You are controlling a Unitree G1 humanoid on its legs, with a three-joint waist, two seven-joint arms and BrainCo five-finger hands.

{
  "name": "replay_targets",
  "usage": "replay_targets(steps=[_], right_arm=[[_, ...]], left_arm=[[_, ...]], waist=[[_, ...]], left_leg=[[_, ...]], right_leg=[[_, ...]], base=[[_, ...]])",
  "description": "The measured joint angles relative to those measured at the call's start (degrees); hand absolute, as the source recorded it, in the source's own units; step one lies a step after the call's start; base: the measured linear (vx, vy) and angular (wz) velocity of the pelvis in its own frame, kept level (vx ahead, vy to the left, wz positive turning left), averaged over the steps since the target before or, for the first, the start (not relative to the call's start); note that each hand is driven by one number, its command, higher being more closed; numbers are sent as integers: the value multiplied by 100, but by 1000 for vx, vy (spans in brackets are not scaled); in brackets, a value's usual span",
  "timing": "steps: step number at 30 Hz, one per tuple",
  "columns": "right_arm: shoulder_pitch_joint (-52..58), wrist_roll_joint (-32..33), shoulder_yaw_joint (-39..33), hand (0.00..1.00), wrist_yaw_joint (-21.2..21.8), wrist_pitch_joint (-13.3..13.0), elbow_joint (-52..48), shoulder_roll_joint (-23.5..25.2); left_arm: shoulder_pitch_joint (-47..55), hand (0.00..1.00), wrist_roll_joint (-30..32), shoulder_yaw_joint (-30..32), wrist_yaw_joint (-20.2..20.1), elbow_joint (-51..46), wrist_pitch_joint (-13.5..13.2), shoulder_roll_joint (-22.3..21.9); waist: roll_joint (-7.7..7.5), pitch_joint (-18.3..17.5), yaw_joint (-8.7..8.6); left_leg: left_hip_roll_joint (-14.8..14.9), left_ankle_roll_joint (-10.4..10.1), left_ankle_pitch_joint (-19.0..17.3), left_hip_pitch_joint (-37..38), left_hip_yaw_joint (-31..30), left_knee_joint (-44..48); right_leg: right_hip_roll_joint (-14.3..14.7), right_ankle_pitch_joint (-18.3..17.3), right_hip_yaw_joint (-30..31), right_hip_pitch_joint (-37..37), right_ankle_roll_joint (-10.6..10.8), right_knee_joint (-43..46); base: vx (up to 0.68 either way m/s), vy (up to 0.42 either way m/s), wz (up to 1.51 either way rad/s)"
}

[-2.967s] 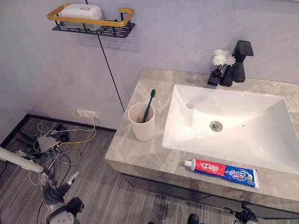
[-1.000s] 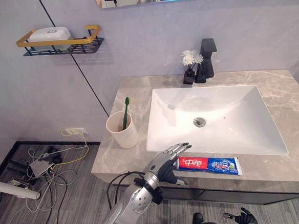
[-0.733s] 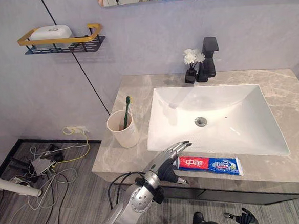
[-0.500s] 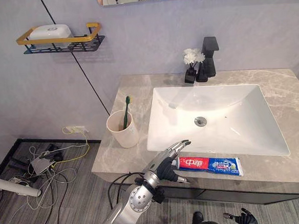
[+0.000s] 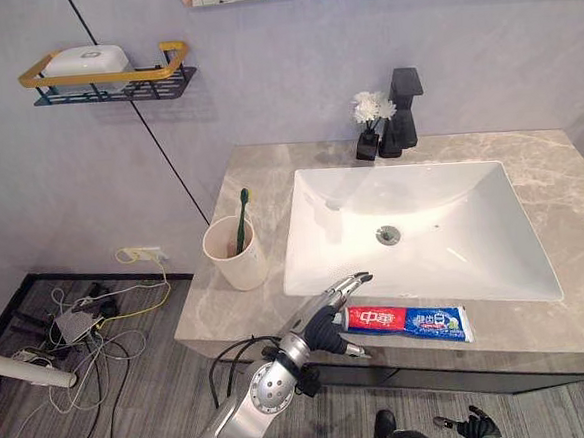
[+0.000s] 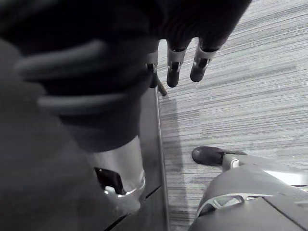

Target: Organize washtable

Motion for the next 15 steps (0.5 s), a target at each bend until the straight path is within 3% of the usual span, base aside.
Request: replay_targets(steps=[15], right_arm=[[-3,1,95,0,-7,27,-4,87]], left_arm=[[6,0,316,365,327,0,60,-107]], waist=[[-4,8,-24]], left_leg=[[2,-16,-10,0,42,-56]], right_leg=[[4,1,16,-50,1,0]], base=[[2,5,0]])
